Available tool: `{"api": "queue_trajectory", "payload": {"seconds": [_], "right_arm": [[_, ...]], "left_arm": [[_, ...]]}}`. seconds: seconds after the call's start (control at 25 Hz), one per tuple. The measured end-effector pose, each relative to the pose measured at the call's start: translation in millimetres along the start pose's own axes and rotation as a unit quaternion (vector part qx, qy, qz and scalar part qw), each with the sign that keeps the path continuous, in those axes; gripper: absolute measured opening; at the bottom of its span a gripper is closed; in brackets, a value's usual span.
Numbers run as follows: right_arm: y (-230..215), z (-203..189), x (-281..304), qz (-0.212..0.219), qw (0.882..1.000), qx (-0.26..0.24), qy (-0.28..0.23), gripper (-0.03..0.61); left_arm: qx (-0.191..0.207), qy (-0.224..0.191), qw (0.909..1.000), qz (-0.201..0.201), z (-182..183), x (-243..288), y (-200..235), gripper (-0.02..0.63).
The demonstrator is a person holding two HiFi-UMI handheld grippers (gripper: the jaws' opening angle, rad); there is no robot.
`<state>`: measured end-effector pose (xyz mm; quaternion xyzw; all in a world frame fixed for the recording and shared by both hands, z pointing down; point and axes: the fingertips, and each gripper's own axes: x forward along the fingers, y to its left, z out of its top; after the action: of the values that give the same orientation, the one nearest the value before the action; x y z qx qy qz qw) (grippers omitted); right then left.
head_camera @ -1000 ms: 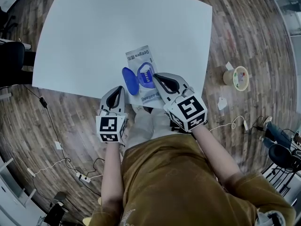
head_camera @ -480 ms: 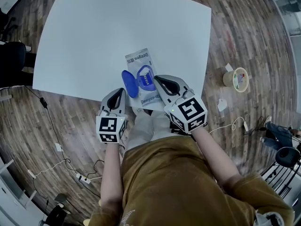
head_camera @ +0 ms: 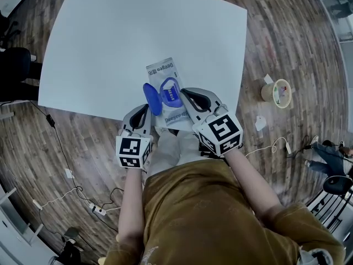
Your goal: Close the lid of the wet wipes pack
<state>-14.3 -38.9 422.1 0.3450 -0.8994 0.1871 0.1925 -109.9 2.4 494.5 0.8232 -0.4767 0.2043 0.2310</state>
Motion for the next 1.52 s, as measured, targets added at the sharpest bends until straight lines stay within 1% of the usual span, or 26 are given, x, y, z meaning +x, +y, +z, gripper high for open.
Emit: {"api": "queue_trajectory", "payload": {"seconds": [0.64,0.76,1.0,1.44,1.52], "right_arm": [[-7,2,-1,-0.008,1.0,0.006,-0.002,0.006],[-9,2,-2,-0.008,1.0,0.014,-0.003,0.006],[-13,4,-4,-0.01,1.0,0.017,-0.004,0.006],[-17,5,-5,-0.013,1.0,0.019,-0.007,0.006],[-17,6,-6,-0.014,1.0,0.02,-0.008,0.006]], "left_arm": [[0.002,-0.001,1.0,-0.007,6,5,-5,-0.003],[0.003,0.0,1.0,-0.009,6,5,-6,-0.002],[0.012,0.001,0.9999,-0.011,9,6,-9,-0.003],[-0.001,-0.01,0.9997,-0.023,16,9,-14,-0.003],[0.003,-0.01,0.9997,-0.022,17,9,-15,-0.002]]}}
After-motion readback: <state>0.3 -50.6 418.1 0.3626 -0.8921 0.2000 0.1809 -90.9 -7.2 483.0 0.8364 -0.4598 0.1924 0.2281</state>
